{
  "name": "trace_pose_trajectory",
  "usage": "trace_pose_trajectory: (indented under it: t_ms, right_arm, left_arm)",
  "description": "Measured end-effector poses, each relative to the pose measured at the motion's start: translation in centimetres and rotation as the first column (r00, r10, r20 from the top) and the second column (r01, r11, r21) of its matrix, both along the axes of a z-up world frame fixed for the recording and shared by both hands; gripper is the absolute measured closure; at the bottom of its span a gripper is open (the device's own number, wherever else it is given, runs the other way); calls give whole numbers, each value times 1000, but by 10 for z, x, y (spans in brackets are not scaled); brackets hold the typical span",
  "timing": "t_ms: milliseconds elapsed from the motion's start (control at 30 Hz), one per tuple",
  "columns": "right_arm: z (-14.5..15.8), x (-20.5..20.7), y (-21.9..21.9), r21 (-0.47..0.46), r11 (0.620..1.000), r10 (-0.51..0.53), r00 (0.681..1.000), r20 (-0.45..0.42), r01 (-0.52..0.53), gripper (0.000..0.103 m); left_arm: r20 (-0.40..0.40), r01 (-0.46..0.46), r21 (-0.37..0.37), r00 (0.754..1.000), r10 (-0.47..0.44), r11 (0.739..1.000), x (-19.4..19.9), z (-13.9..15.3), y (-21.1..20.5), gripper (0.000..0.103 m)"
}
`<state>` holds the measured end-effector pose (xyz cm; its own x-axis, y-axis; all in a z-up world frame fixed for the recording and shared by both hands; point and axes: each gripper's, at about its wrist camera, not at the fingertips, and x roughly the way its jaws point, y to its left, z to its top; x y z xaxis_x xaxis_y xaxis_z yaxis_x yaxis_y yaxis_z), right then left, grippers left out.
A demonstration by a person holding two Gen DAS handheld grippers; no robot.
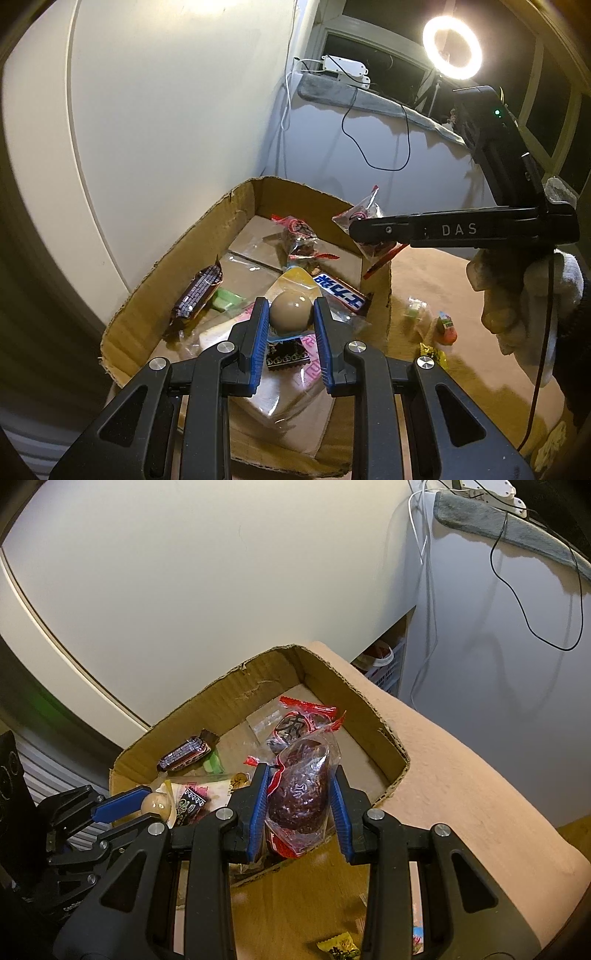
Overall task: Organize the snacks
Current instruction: 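Carry the brown candy and jerky bag in both grippers over the box, then open both grippers to drop the candy and jerky bag into the box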
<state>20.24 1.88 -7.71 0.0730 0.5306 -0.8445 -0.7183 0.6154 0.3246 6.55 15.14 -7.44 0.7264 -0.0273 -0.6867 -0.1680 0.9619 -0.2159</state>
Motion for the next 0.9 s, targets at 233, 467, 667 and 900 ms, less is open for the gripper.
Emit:
trace_pose_trajectory:
  t_ms: [233,467,667,900]
  right_arm:
    - [-3,-1,5,-8,1000,11,1000,0,-11,69]
    - [-3,-3,7,-18,1000,18,1000,11,-18,51]
    - [2,-4,8,-17,1000,8,999,48,-7,26]
    - [3,-6,8,-21,1000,12,998,61,-11,24]
  left_arm:
    - [5,-4,2,1000,4,1000,1,0,0,80]
    - [3,-14,4,1000,14,1000,2,-1,0,79]
    - [2,-21,10,1000,21,1000,3,-1,-1,55]
    - [7,-22,16,1000,22,1000,2,0,-2,55]
